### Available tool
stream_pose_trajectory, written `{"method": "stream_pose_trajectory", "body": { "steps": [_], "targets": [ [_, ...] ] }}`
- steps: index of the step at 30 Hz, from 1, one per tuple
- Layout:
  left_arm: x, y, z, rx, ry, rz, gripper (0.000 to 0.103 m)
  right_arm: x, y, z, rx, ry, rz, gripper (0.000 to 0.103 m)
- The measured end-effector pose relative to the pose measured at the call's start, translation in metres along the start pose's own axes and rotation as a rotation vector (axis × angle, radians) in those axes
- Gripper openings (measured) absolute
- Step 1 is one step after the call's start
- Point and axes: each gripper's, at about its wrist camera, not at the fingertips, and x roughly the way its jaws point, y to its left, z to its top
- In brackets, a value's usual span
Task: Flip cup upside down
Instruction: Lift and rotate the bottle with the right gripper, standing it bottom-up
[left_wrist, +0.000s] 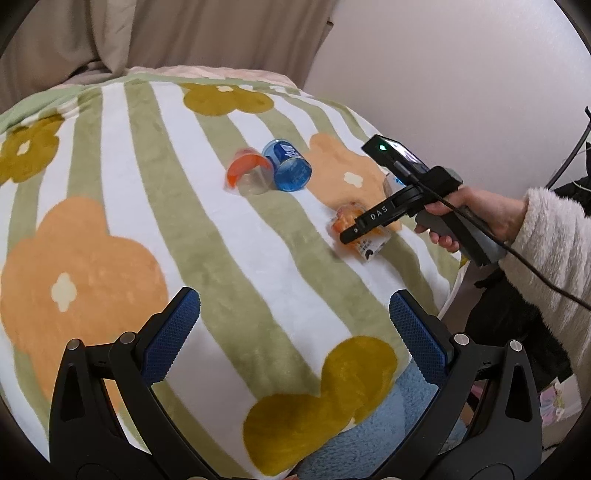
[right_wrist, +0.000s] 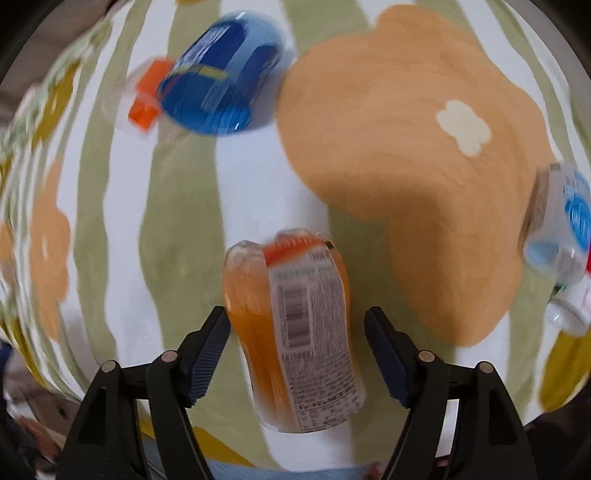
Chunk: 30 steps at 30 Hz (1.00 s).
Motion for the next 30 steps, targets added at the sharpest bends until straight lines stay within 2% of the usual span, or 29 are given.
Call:
{"method": "stream_pose_trajectory", "body": {
  "steps": [6,11,12,13,16,18,20,21,22,24,27,30],
  "targets": [
    [0.005,-0.003,0.001,-0.003,0.004,-0.012,0.102,0.000,0.031,0.022,-0.107,0.072,-0.081,0.071],
    [0.010,-0.005,0.001,-0.008,0.012,-0.020,0.102,-0.001,0.042,0.054,-0.123,0.086,-0.061,0.070],
    [0.011,-0.005,0.001,-0.007,0.014,-0.020,0.102,0.000,0.043,0.055,-0.121,0.089,-0.052,0.066],
    [0.013,-0.006,0.001,-0.005,0.016,-0.021,0.102,0.002,0.044,0.055,-0.121,0.097,-0.049,0.057],
    [0.014,-0.007,0.002,0.001,0.015,-0.015,0.102,-0.003,0.042,0.052,-0.132,0.057,-0.031,0.056],
    [0.014,-0.007,0.002,0.006,0.007,-0.009,0.102,-0.024,0.037,0.037,-0.121,-0.057,0.025,0.056],
    [0.015,-0.008,0.002,0.009,-0.011,-0.004,0.102,-0.052,0.032,0.014,-0.105,-0.249,0.113,0.056],
    [0.015,-0.008,0.002,0.010,-0.025,-0.003,0.102,-0.065,0.031,-0.004,-0.099,-0.388,0.150,0.056],
    [0.015,-0.009,0.003,0.012,-0.043,0.000,0.102,-0.073,0.030,-0.025,-0.102,-0.525,0.150,0.057],
    [0.017,-0.009,0.005,0.013,-0.065,0.017,0.102,-0.070,0.032,-0.062,-0.101,-0.756,0.106,0.057],
    [0.021,-0.011,0.008,0.011,-0.089,0.028,0.102,-0.054,0.025,-0.092,-0.062,-0.927,0.167,0.057],
    [0.025,-0.013,0.009,0.008,-0.098,0.031,0.102,-0.034,0.028,-0.102,-0.077,-1.015,0.135,0.057]
  ]
}}
